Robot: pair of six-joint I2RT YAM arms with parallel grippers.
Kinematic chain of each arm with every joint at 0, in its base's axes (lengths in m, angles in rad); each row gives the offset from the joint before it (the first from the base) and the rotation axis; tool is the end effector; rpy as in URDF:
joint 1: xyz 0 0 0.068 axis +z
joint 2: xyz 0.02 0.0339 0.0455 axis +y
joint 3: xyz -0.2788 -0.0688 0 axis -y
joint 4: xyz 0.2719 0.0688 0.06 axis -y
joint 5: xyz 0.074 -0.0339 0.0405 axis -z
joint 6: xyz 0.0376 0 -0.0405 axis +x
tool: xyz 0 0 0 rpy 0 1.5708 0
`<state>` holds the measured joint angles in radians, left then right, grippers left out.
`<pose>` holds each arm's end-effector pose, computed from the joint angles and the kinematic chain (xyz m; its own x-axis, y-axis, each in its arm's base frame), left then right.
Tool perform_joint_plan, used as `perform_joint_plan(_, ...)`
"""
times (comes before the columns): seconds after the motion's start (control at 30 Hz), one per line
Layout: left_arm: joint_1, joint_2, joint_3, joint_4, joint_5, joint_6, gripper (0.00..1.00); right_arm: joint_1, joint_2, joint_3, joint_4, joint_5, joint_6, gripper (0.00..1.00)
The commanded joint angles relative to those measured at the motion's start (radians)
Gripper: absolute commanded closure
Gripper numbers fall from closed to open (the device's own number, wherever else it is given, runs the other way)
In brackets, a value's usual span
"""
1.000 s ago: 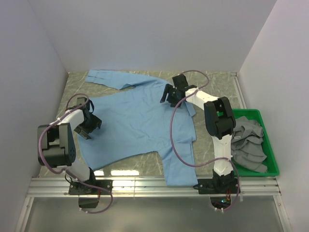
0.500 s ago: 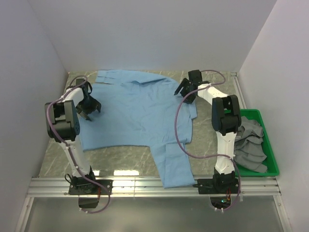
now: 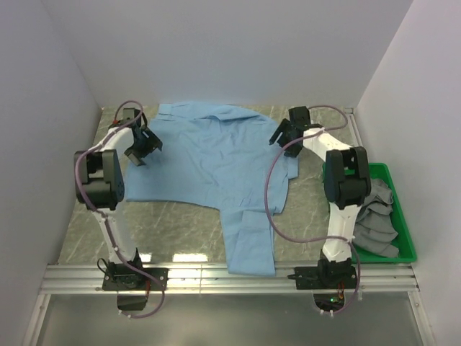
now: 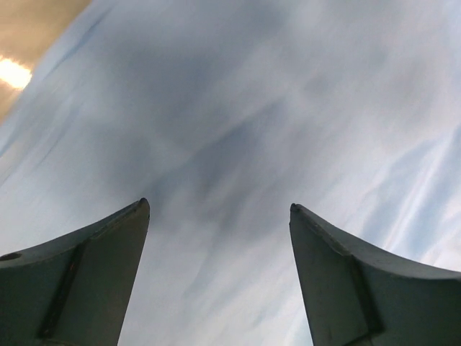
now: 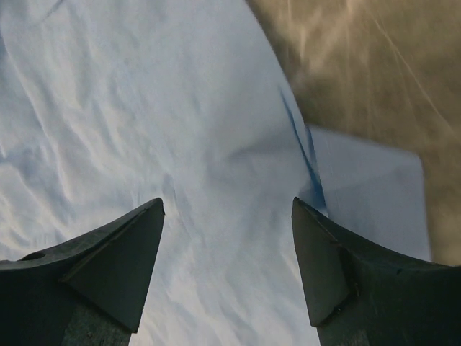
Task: Fold and stack the long sleeve shirts
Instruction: Fold the shirt
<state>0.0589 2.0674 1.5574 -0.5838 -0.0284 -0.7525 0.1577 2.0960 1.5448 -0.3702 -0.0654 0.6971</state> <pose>0.4698 0.0288 0.1791 -0.5983 -0.7197 -0.3524 -0.6586 0.6921 -0.2954 0.4838 0.0794 0.1746 -0.7287 0.5328 -0.4302 0.3549 0.8311 0.4281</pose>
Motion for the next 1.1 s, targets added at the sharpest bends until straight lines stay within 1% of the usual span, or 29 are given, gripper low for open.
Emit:
perform_joint_plan(0.0, 0.004, -0.231, -0.119, -0.02, -0.097, -0.042, 0.15, 0.039, -0.198, -0.079, 0.021, 0.058, -0.045, 0.21)
perform_joint_plan(0.03, 0.004, -0.269, -0.156, -0.033, -0.129, -0.053, 0.16, 0.055, -0.223, -0.101, 0.017, 0.062, -0.044, 0.21)
perform_joint_plan(0.07, 0.002, -0.346, -0.199, -0.034, -0.131, -0.065, 0.16, 0.08, -0.269, -0.121, 0.011, 0.064, -0.042, 0.21)
perform_joint_plan(0.1, 0.004, -0.386, -0.302, -0.027, -0.131, -0.08, 0.17, 0.109, -0.292, -0.17, 0.004, 0.084, -0.038, 0.21)
perform_joint_plan(0.13, 0.005, -0.423, -0.353, -0.027, -0.137, -0.08, 0.17, 0.109, -0.313, -0.199, 0.005, 0.087, -0.034, 0.21)
perform_joint_plan(0.17, 0.005, -0.497, -0.4, -0.025, -0.14, -0.097, 0.18, 0.14, -0.359, -0.227, 0.007, 0.088, -0.03, 0.21)
perform_joint_plan(0.2, 0.005, -0.532, -0.487, -0.025, -0.143, -0.102, 0.19, 0.152, -0.381, -0.286, 0.016, 0.088, -0.022, 0.21)
perform_joint_plan(0.27, 0.013, -0.622, -0.561, -0.031, -0.153, -0.125, 0.21, 0.181, -0.436, -0.345, 0.031, 0.088, -0.018, 0.21)
perform_joint_plan(0.3, 0.024, -0.647, -0.621, -0.031, -0.154, -0.133, 0.22, 0.203, -0.45, -0.391, 0.039, 0.088, -0.015, 0.21)
perform_joint_plan(0.4, 0.048, -0.707, -0.703, -0.03, -0.177, -0.159, 0.26, 0.229, -0.487, -0.477, 0.066, 0.044, -0.004, 0.21)
perform_joint_plan(0.53, 0.085, -0.734, -0.769, -0.03, -0.173, -0.206, 0.31, 0.235, -0.508, -0.557, 0.099, 0.018, 0.001, 0.21)
perform_joint_plan(0.67, 0.098, -0.762, -0.818, 0.022, -0.177, -0.24, 0.33, 0.24, -0.514, -0.606, 0.126, 0.01, -0.002, 0.21)
perform_joint_plan(0.8, 0.102, -0.701, -0.807, 0.074, -0.166, -0.257, 0.36, 0.238, -0.492, -0.615, 0.132, 0.013, -0.008, 0.21)
perform_joint_plan(1.03, 0.102, -0.645, -0.815, 0.095, -0.179, -0.271, 0.4, 0.235, -0.488, -0.621, 0.14, 0.027, -0.013, 0.21)
perform_joint_plan(1.07, 0.101, -0.635, -0.819, 0.096, -0.186, -0.271, 0.43, 0.232, -0.485, -0.623, 0.142, 0.027, -0.013, 0.21)
